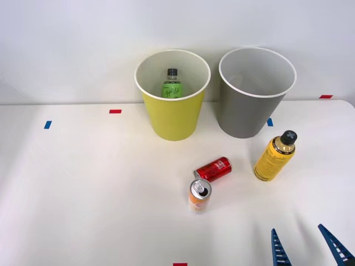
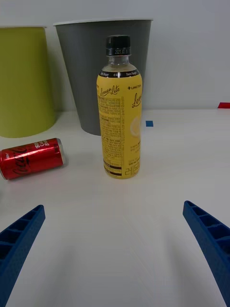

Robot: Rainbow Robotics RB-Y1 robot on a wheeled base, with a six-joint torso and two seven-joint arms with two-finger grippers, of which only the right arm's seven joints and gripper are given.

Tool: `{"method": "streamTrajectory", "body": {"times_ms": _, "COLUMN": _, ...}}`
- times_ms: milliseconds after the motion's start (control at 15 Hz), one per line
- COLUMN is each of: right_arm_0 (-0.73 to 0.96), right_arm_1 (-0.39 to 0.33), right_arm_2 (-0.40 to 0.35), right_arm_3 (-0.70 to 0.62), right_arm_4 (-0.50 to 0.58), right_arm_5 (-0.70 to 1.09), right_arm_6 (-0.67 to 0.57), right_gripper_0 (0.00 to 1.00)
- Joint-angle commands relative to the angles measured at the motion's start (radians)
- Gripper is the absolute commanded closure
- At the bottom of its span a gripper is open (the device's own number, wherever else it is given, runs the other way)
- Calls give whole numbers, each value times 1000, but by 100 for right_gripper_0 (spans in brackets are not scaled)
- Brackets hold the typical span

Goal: Put cans in the gray bin, plastic bottles in the light green bin

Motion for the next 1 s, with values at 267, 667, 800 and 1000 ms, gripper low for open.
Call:
{"method": "streamTrajectory", "body": {"times_ms": 267, "right_arm_0": 0, "right_arm_1": 0, "right_arm_2": 0, "right_arm_3": 0, "right_arm_4": 0, "right_arm_5": 0, "right_arm_6": 0, "right_gripper_0": 0}}
{"method": "streamTrajectory", "body": {"times_ms": 667, "right_arm_0": 0, "right_arm_1": 0, "right_arm_2": 0, "right_arm_3": 0, "right_arm_4": 0, "right_arm_5": 0, "right_arm_6": 0, "right_gripper_0": 0}}
{"method": "streamTrajectory", "body": {"times_ms": 800, "right_arm_0": 0, "right_arm_1": 0, "right_arm_2": 0, "right_arm_3": 0, "right_arm_4": 0, "right_arm_5": 0, "right_arm_6": 0, "right_gripper_0": 0}}
{"method": "streamTrajectory", "body": {"times_ms": 1000, "right_arm_0": 0, "right_arm_1": 0, "right_arm_2": 0, "right_arm_3": 0, "right_arm_4": 0, "right_arm_5": 0, "right_arm_6": 0, "right_gripper_0": 0}}
